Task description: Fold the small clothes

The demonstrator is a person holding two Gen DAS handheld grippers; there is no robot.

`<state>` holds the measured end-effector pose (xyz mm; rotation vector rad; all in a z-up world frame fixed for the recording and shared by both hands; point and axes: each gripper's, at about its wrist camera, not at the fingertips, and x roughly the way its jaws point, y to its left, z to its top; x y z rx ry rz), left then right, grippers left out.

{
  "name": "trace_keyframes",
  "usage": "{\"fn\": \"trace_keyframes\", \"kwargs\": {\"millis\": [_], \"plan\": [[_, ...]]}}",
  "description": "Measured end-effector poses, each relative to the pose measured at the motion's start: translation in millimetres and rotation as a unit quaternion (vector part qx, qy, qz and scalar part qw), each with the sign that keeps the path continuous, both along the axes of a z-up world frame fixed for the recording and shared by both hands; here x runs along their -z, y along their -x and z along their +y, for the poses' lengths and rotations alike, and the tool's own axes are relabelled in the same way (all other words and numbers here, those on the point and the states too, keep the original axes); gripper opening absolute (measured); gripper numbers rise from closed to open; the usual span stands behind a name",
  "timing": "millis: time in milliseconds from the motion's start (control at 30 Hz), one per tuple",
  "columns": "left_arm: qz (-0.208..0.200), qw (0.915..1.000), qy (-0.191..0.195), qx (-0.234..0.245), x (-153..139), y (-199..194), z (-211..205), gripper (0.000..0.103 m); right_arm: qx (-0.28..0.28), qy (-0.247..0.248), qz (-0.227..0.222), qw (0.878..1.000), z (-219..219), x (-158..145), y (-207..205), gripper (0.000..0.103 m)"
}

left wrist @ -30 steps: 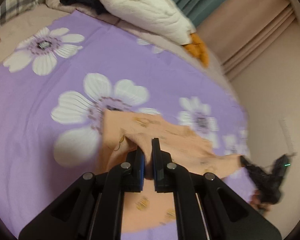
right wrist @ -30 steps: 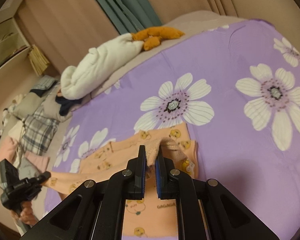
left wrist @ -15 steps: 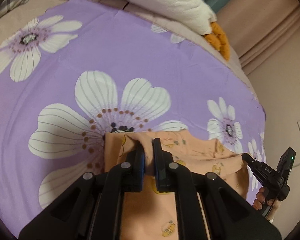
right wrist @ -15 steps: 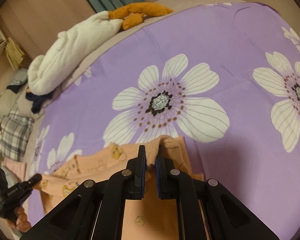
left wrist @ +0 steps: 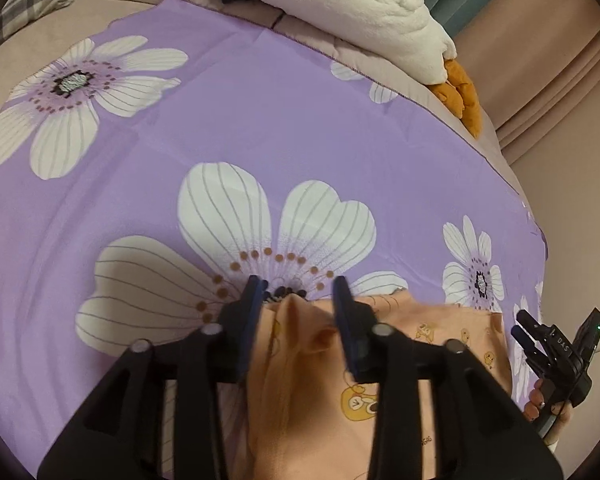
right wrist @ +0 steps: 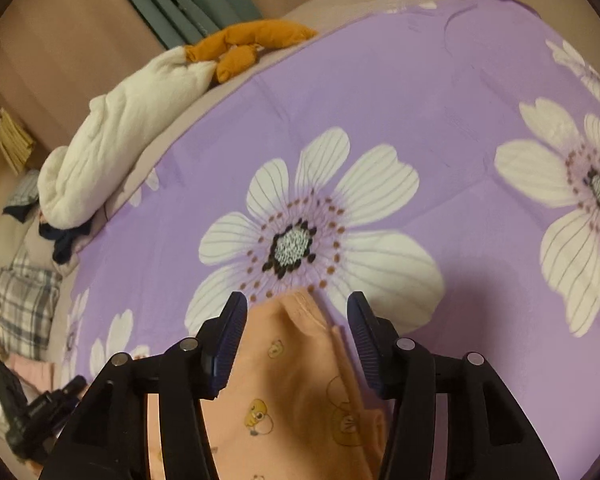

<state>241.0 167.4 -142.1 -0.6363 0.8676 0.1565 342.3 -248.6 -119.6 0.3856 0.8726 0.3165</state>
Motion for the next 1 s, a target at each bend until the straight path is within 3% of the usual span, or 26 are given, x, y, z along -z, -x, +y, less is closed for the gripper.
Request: {"fn": "trace_keyframes", "kwargs": {"millis": [33,133,333,400,433,467,500,667,867,1000], "plan": [[-0.001,1.0,-0.004,-0.003,-1.1,1.6,1.4,0.054,0.001,0.004,-0.001,1.0,-2.5,-1.0,0.6,0.052],[-0.015,0.9999,-0.006,0.004,-6.5,11.6,2.7,0.06,-0.004,0.02,0.002,1.0,-5.7,1.8,-0.5,0.052],[0.007,0.9993,-0.021,0.03,6.9,10.9,-9.3,0.061,-0.025,0.071,0.028,0.997,6.4,24.3,-7.4,0.05],[0.019,0.999,-0.024,0.033,16.0,8.2,-13.3,0.057,-0.036,0.072,0.045,0.996,9.4,29.8,-7.4,0.029],[0.022,0.9989,-0.022,0.034,19.2,7.6,-14.3,0.047,-0.038,0.071,0.045,0.996,10.0,30.7,-7.1,0.023],[0.026,0.9988,-0.021,0.037,23.2,7.2,-15.2,0.043,-0.044,0.065,0.044,0.996,11.5,30.8,-6.4,0.01],[0.031,0.9986,-0.022,0.038,25.8,6.7,-15.0,0.041,-0.044,0.064,0.04,0.996,12.5,29.7,-5.7,0.007],[0.03,0.9985,-0.026,0.038,29.4,8.4,-14.5,0.041,-0.031,0.062,0.01,0.998,10.5,16.3,0.6,0.007],[0.037,0.9981,-0.032,0.037,28.6,12.9,-16.0,0.044,-0.029,0.104,0.021,0.994,19.1,32.0,-3.3,0.007],[0.041,0.9982,-0.03,0.034,20.0,25.7,-16.2,0.059,-0.017,0.136,0.011,0.99,21.7,24.8,4.7,0.007]]}}
